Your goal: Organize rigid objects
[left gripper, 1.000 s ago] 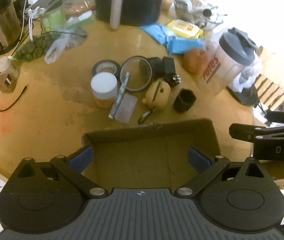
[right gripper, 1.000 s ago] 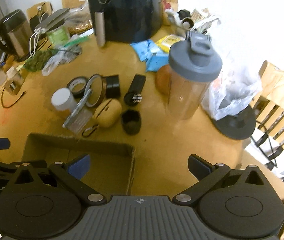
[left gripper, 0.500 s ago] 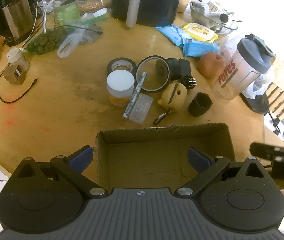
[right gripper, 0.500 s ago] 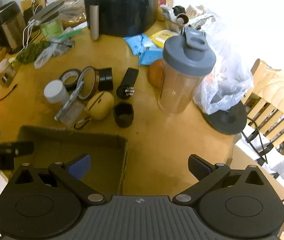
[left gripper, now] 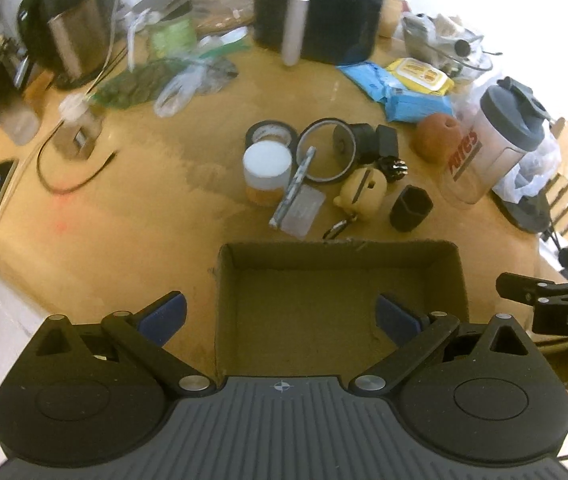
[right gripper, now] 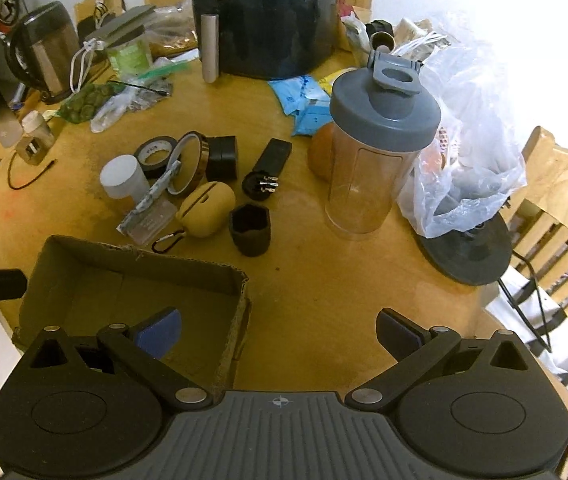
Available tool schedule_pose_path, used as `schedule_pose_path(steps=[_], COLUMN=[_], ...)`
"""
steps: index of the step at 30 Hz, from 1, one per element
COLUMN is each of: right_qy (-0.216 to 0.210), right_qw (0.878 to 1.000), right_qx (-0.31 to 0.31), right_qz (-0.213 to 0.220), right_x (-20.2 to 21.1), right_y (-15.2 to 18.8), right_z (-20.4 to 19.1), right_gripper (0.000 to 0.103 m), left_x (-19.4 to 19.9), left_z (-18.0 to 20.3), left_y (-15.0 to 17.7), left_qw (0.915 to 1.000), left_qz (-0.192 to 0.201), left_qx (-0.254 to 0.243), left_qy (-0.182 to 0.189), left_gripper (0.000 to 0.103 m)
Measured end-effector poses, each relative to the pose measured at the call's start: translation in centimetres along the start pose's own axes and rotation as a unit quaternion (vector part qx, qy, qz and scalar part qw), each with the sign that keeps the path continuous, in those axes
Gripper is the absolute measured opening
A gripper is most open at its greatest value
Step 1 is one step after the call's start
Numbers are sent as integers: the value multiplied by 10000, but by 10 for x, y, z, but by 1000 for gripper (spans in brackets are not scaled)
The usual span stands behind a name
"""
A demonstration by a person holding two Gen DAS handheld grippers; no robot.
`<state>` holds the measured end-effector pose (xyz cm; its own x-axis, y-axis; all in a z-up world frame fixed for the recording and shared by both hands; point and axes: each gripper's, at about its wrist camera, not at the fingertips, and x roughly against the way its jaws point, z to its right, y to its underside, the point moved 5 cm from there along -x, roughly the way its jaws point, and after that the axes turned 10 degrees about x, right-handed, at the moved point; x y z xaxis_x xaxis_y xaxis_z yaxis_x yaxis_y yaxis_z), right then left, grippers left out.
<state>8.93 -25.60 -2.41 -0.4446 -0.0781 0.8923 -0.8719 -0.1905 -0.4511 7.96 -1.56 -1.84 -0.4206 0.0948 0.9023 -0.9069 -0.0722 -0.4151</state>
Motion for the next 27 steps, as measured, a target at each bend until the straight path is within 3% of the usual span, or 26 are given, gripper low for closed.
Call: schedule_pose_path(steps=[12, 22, 27], right_qy=[-178, -565, -482], right_qw=[9994, 9983, 9988], right_qx=[49, -35, 59], right_qz=[290, 165, 99], right_x=[-17, -36, -44], right_y=[6, -12, -23], right_z=[13, 15, 10], right_gripper=[103, 103, 103], left_x=[15, 3, -4], left_z=[-16, 0, -1], left_y=[36, 26, 17], left_qw=[9986, 9993, 9985], left_qz=[-6, 312, 412], left_qx=[501, -88, -220], left_qy=[-179, 159, 296], left_gripper=[103, 103, 103])
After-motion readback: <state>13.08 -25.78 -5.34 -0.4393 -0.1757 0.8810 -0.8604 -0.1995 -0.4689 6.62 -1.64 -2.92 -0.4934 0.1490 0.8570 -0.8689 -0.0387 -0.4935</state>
